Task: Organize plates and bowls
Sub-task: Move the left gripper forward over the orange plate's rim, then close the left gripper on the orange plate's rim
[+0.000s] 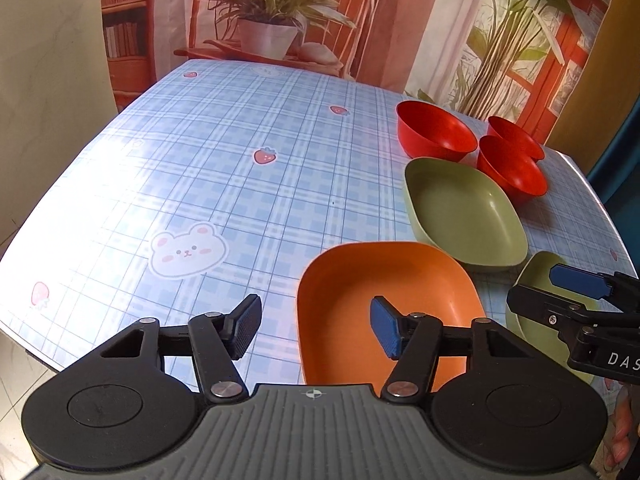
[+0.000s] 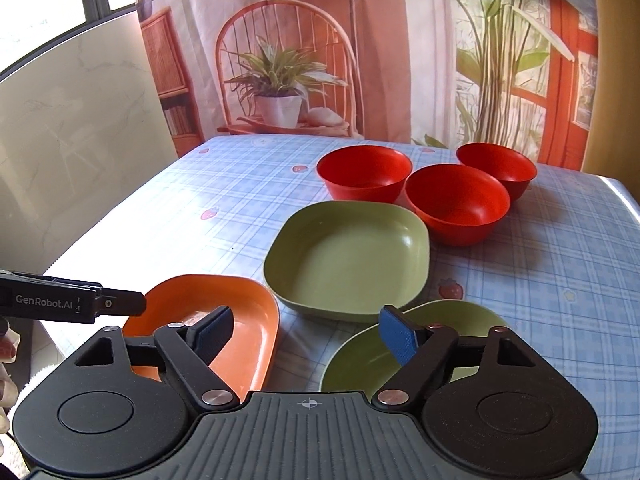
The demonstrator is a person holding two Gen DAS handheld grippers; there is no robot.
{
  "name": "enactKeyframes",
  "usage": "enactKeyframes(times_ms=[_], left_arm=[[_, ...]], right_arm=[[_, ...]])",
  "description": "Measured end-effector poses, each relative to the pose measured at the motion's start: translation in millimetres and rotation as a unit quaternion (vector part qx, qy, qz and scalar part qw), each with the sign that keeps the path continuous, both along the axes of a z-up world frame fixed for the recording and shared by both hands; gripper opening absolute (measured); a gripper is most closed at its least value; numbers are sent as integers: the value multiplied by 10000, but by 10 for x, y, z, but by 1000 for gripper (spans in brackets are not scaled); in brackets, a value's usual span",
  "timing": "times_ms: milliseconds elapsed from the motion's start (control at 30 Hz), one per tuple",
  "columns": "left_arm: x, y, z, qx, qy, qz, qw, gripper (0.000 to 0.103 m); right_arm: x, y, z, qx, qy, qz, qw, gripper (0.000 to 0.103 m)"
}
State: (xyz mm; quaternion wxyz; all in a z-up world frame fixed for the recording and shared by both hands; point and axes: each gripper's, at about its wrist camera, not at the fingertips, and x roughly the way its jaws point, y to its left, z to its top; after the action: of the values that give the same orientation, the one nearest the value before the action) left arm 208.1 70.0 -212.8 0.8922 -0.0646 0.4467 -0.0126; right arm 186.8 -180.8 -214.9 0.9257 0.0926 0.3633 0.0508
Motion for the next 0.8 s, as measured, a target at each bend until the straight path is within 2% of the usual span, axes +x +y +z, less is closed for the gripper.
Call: enactKeyframes(times_ms=[33, 133, 267, 400, 567, 700, 800], left_arm=[[17, 10, -38, -77, 103, -2, 9999, 50], [46, 46, -129, -285, 271, 42, 9992, 42], [56, 68, -173, -247, 306, 83, 9992, 41], [50, 90, -211, -344, 387, 81, 9986, 40], [42, 108, -248, -458, 471, 74, 9978, 32], [35, 94, -267, -536, 513, 16, 9972, 31], [44, 79, -300, -543, 561, 10, 9969, 26]], right_arm=[[9, 9, -17, 56, 26, 40, 10000, 73], [39, 30, -67, 168, 120, 160, 9997, 62], [79, 78, -128, 282, 234, 344, 9987, 42], [111, 124, -171, 335, 300, 470, 9979, 37], [168, 153, -261, 343, 485, 489, 9970, 34], [184, 159, -328, 401, 643, 489, 9959, 32], [180, 169, -357, 400, 709, 517, 9953, 29]])
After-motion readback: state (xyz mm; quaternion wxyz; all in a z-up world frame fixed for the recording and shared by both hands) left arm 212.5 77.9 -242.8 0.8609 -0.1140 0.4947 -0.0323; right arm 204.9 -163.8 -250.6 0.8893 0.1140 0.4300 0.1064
